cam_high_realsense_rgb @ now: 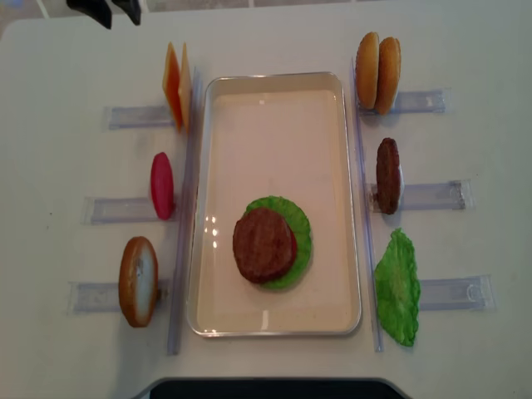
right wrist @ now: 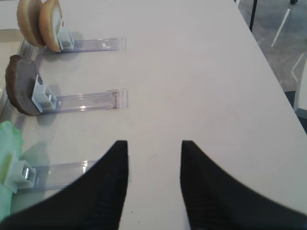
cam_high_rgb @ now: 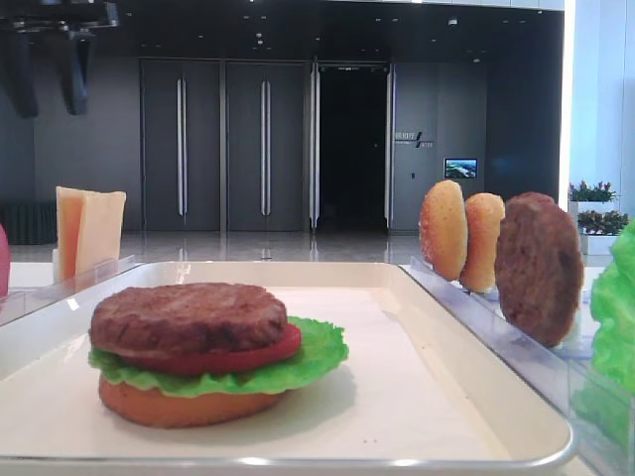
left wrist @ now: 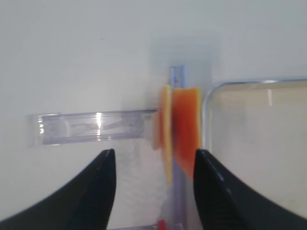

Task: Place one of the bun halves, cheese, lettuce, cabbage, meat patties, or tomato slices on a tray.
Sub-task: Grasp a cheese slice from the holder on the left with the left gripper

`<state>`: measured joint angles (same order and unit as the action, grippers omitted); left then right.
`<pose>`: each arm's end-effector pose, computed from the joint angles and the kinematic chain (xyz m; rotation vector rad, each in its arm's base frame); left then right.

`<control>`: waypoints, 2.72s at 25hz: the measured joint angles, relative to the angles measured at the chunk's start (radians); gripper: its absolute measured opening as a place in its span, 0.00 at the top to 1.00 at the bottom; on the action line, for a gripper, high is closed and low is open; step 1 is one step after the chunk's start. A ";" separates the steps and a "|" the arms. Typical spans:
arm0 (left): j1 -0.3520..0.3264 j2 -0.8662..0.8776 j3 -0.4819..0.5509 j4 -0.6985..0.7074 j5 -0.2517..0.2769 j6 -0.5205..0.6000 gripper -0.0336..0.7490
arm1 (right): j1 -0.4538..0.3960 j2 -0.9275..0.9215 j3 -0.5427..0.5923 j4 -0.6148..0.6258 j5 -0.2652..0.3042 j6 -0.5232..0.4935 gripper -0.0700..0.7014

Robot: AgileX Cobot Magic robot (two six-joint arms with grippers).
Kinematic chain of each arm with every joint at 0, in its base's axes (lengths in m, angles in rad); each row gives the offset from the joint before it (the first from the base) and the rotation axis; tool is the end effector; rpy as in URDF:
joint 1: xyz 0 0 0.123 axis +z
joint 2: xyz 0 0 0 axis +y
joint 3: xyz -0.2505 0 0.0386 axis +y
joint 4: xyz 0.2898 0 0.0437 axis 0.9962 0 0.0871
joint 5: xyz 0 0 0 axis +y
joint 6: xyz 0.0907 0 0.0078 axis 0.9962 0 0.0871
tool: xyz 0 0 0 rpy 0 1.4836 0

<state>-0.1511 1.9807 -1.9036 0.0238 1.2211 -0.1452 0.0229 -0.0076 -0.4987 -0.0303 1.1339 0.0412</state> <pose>0.4545 -0.0671 0.2734 0.0139 2.7819 -0.0419 0.0595 -0.0011 0.2915 0.0222 2.1107 0.0017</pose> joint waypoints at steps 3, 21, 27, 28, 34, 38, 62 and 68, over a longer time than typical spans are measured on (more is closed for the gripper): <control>-0.068 0.001 0.000 0.000 -0.008 -0.041 0.44 | 0.000 0.000 0.000 0.000 0.000 0.000 0.54; -0.131 0.086 0.000 0.035 -0.003 -0.099 0.44 | 0.000 0.000 0.000 0.000 0.000 0.000 0.54; -0.131 0.115 0.000 0.035 -0.009 -0.099 0.44 | 0.000 0.000 0.000 0.000 0.000 0.000 0.54; -0.131 0.118 0.000 0.035 -0.011 -0.099 0.44 | 0.000 0.000 0.000 0.000 0.000 0.000 0.54; -0.131 0.139 0.000 0.035 -0.015 -0.099 0.44 | 0.000 0.000 0.000 0.000 0.000 0.000 0.54; -0.131 0.151 0.000 0.035 -0.027 -0.099 0.44 | 0.000 0.000 0.000 0.000 0.000 0.000 0.54; -0.131 0.212 0.000 0.051 -0.049 -0.099 0.44 | 0.000 0.000 0.000 0.000 0.000 0.000 0.54; -0.131 0.217 0.000 0.052 -0.046 -0.099 0.45 | 0.000 0.000 0.000 0.000 0.000 0.000 0.54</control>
<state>-0.2818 2.1977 -1.9036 0.0759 1.1749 -0.2445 0.0229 -0.0076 -0.4987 -0.0303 1.1339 0.0412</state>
